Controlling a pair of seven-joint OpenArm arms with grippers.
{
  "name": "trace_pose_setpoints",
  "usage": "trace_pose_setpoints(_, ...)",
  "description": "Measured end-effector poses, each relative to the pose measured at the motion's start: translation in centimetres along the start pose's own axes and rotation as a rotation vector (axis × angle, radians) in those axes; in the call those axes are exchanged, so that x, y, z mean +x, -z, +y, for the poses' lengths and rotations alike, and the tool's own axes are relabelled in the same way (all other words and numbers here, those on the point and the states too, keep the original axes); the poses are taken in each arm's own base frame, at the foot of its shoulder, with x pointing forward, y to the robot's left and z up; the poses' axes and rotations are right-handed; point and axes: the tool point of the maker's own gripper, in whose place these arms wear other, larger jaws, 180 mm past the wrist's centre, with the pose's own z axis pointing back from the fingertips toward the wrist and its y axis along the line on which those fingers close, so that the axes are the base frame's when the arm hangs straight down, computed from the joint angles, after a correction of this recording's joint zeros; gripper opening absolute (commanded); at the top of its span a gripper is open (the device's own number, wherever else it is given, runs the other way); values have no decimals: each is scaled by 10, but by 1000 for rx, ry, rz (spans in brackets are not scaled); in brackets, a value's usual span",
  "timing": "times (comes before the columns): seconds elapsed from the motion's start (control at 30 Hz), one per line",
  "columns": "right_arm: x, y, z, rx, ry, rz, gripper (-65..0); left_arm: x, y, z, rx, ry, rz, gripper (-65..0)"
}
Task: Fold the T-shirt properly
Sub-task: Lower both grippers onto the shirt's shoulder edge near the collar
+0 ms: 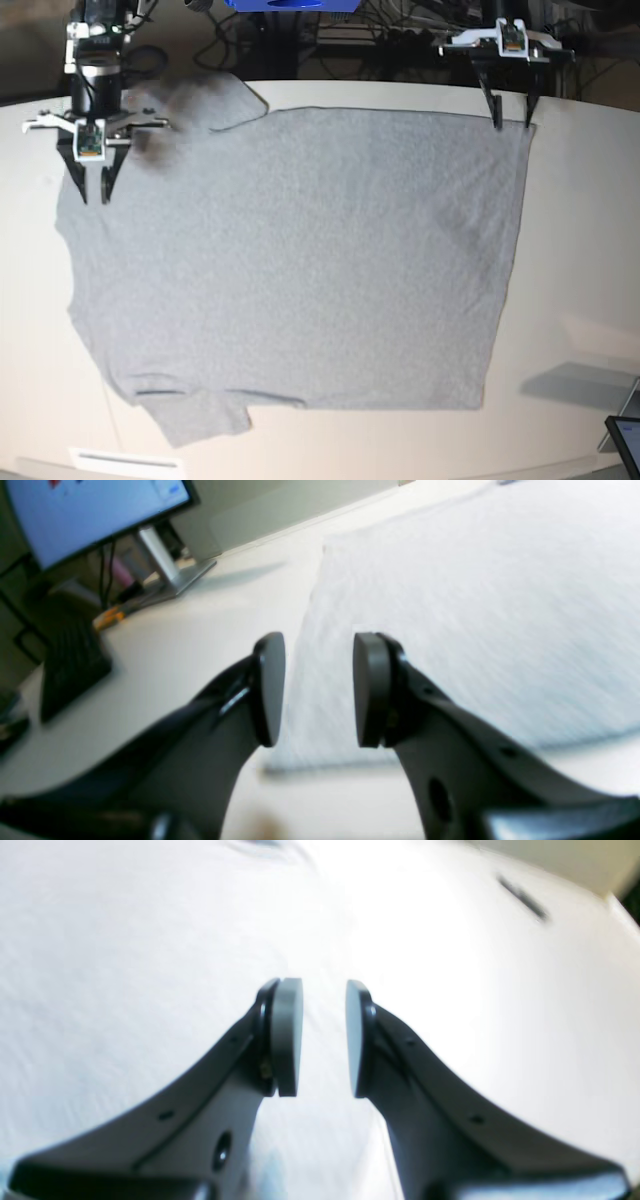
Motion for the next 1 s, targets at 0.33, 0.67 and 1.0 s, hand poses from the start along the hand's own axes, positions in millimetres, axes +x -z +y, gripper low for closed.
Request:
trace_pose_setpoints(0.33,20,2,54,88,-113,-31,-334,13,37,-4,-129,52,-42,-62)
trace_pose_setpoints(0.67,14,-2,53,94,-148,-17,-461,5,25,-15,-76,-14,8,-309)
trace_pose_setpoints(1.0,16,-1,53,90,-145,-20,-650,4,19,-6,-21,-12,28,-650)
